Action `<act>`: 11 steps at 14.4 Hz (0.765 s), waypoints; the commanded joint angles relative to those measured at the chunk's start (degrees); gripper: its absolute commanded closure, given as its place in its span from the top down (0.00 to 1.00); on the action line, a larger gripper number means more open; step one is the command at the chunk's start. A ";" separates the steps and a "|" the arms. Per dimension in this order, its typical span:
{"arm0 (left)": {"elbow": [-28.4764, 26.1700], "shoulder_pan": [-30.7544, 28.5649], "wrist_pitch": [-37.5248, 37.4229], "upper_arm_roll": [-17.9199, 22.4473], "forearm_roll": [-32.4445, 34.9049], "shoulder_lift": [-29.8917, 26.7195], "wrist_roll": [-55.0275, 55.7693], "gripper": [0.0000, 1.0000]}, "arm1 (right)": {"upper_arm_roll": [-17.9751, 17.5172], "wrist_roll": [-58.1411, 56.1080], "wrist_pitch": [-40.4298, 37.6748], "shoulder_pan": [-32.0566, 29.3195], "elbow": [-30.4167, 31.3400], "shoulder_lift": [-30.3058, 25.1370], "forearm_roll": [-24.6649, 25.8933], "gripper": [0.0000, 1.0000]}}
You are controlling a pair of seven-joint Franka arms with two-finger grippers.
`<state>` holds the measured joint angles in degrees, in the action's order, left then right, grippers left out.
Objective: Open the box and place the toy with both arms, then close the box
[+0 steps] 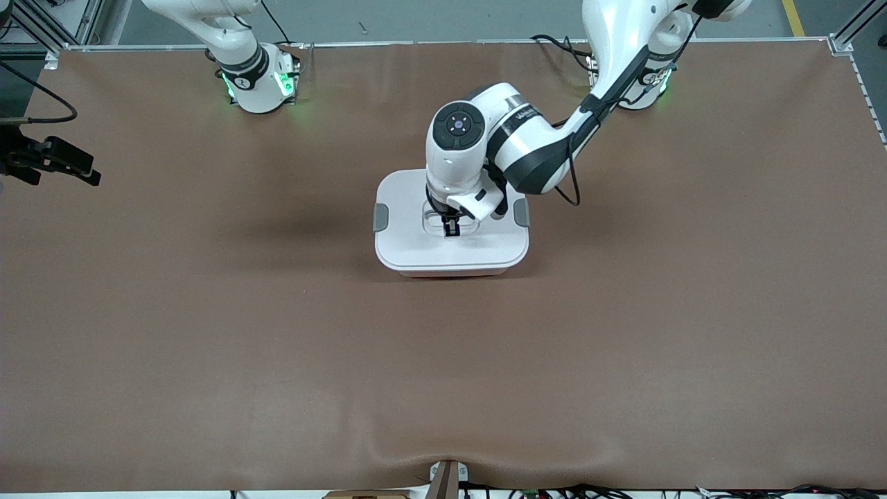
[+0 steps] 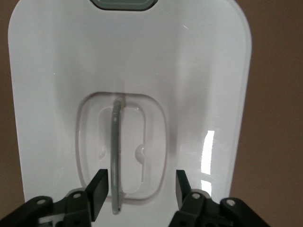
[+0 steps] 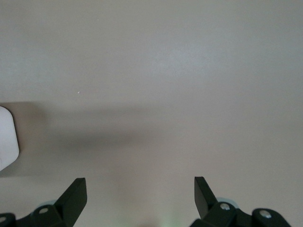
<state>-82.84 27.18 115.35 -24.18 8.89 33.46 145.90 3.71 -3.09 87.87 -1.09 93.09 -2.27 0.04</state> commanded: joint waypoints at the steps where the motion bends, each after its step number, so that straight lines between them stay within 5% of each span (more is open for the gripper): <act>1: 2.23 -2.04 -4.68 -0.17 -0.19 -2.09 -0.79 1.00 | -0.55 -0.08 0.38 -1.11 0.60 -0.45 -0.92 1.00; 11: 2.86 -11.70 -19.89 -0.70 -0.89 -10.61 -32.93 1.00 | -0.55 -0.16 1.17 -1.02 0.69 -0.37 -0.92 1.00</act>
<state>-79.51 17.70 98.63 -24.27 8.87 25.03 119.14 3.74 -3.09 88.64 -1.15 93.35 -2.27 0.04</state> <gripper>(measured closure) 0.000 0.000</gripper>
